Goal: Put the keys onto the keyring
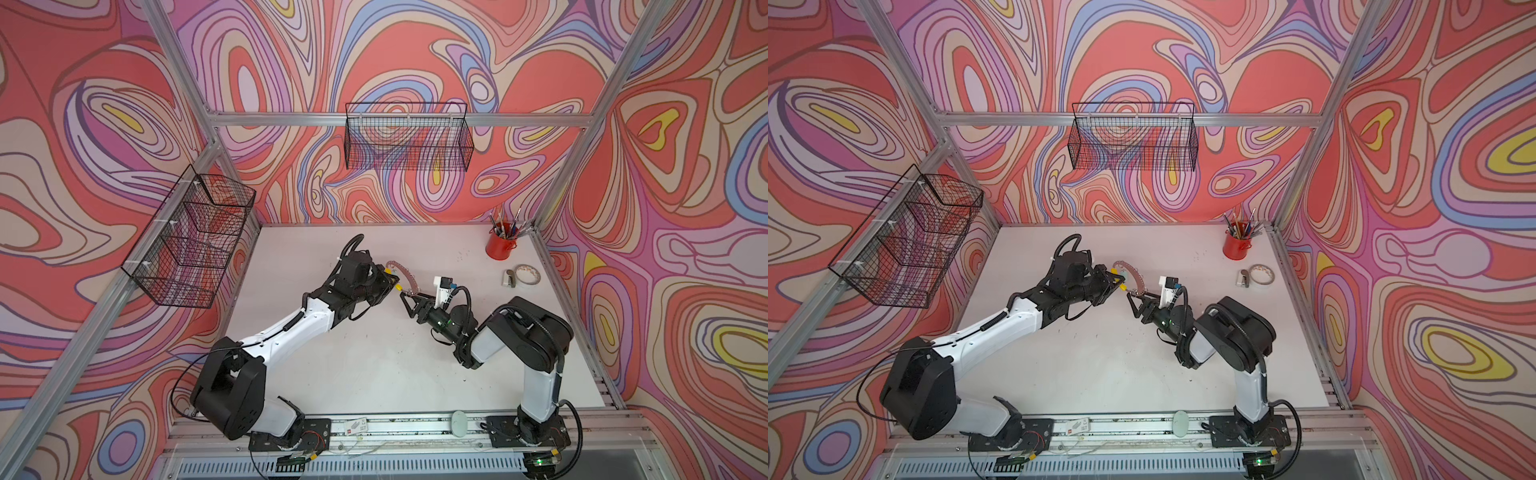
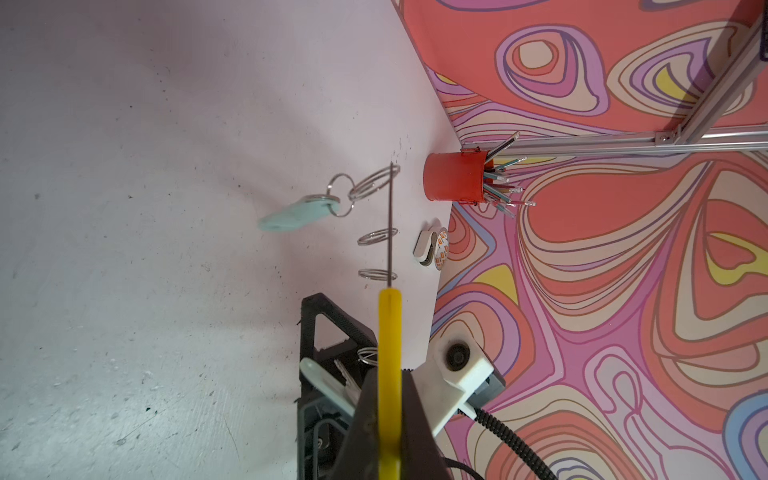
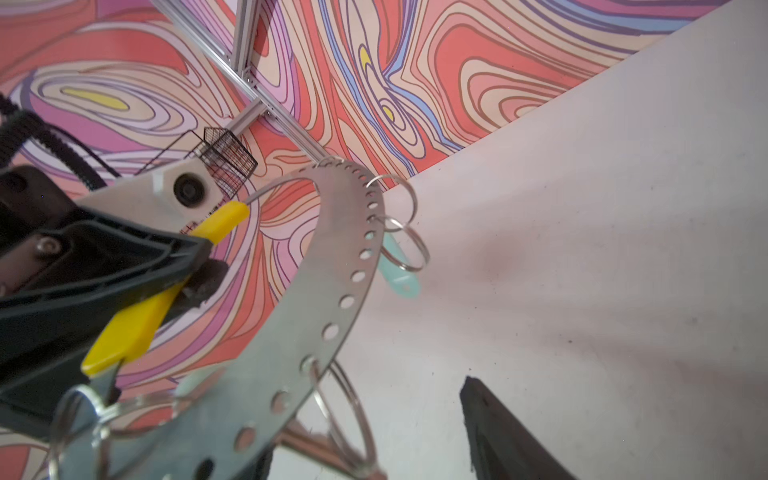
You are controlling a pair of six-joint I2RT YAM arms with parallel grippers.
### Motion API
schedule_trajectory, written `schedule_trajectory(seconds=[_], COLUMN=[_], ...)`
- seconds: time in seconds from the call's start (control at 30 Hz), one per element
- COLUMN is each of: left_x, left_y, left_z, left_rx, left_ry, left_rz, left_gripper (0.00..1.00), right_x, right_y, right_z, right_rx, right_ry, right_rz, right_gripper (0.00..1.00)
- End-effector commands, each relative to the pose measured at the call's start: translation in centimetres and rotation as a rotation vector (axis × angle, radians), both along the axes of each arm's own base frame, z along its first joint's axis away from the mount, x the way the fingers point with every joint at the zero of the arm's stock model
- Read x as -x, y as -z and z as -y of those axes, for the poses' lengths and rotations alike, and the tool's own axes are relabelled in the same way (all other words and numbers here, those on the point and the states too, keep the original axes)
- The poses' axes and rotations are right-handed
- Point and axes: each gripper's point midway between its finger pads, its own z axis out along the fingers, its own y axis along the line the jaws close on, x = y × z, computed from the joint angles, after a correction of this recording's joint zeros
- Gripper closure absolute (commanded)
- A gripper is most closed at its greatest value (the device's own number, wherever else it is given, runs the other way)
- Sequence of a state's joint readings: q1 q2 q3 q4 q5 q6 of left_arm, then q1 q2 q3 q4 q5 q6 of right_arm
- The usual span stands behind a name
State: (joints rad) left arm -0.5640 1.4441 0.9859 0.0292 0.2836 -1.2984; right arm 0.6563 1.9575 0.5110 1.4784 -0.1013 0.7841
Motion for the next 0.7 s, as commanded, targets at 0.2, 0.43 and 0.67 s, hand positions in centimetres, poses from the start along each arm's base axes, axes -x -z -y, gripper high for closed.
schedule_trajectory(seconds=[0.2, 0.43, 0.67], left_x=[0.2, -0.3, -0.8], left_y=[-1.1, -1.7, -4.1], left_z=[-1.4, -1.6, -0.1], left_rx=[0.073, 0.063, -0.004], left_ry=[-0.097, -0.079, 0.081], left_rz=[0.01, 0.038, 0.212], left_gripper=[1.0, 1.0, 1.0], right_x=[-0.7, 1.4, 3.0], right_y=[-2.1, -0.7, -1.8], right_z=[4.4, 8.1, 6.0], right_rx=[-0.076, 0.087, 0.281], right_ry=[0.24, 0.308, 0.128], right_rz=[0.03, 0.004, -0.039], right_gripper=[0.15, 0.08, 0.25])
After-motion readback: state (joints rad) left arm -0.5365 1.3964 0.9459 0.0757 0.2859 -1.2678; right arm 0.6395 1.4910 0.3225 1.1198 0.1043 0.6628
